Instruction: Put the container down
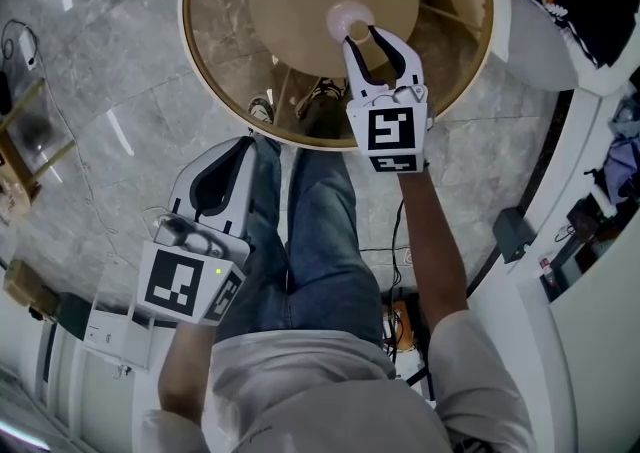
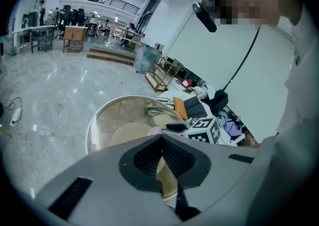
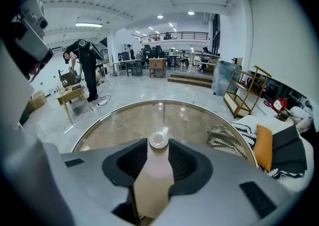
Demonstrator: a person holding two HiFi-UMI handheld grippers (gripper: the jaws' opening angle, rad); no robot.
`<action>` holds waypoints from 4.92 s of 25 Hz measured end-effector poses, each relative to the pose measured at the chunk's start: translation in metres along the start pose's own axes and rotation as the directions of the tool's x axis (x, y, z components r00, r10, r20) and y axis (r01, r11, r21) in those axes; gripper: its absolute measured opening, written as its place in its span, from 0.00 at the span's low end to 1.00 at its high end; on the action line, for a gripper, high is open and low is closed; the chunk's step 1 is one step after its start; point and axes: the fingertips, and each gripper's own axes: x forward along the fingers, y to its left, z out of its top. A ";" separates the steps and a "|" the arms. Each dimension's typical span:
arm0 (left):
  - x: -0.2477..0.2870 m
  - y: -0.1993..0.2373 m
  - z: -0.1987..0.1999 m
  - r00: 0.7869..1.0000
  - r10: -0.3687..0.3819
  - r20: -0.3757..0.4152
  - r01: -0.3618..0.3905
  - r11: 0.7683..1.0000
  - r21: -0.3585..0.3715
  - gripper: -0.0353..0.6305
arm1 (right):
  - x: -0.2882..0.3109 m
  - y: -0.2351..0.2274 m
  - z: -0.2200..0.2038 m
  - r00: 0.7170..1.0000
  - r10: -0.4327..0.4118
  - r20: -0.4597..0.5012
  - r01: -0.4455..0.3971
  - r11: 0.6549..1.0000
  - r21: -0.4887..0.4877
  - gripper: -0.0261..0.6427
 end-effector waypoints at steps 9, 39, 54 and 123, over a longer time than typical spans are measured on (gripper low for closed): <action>-0.005 -0.015 0.007 1.000 -0.019 0.013 0.019 1.000 0.000 0.08 | -0.012 0.002 0.002 1.000 0.002 -0.021 -0.002 1.000 0.010 0.21; -0.065 -0.049 0.066 0.996 -0.053 0.077 0.041 0.989 0.144 0.08 | -0.117 0.023 0.090 0.999 0.011 0.041 -0.015 0.995 0.095 0.14; -0.115 -0.079 0.108 0.982 -0.108 0.152 0.077 0.978 0.192 0.08 | -0.203 0.043 0.151 0.993 -0.003 0.116 -0.019 0.982 0.188 0.12; -0.304 -0.168 0.156 0.877 -0.380 0.295 0.227 0.867 0.444 0.08 | -0.445 0.148 0.281 0.945 -0.130 0.299 0.071 0.977 0.202 0.06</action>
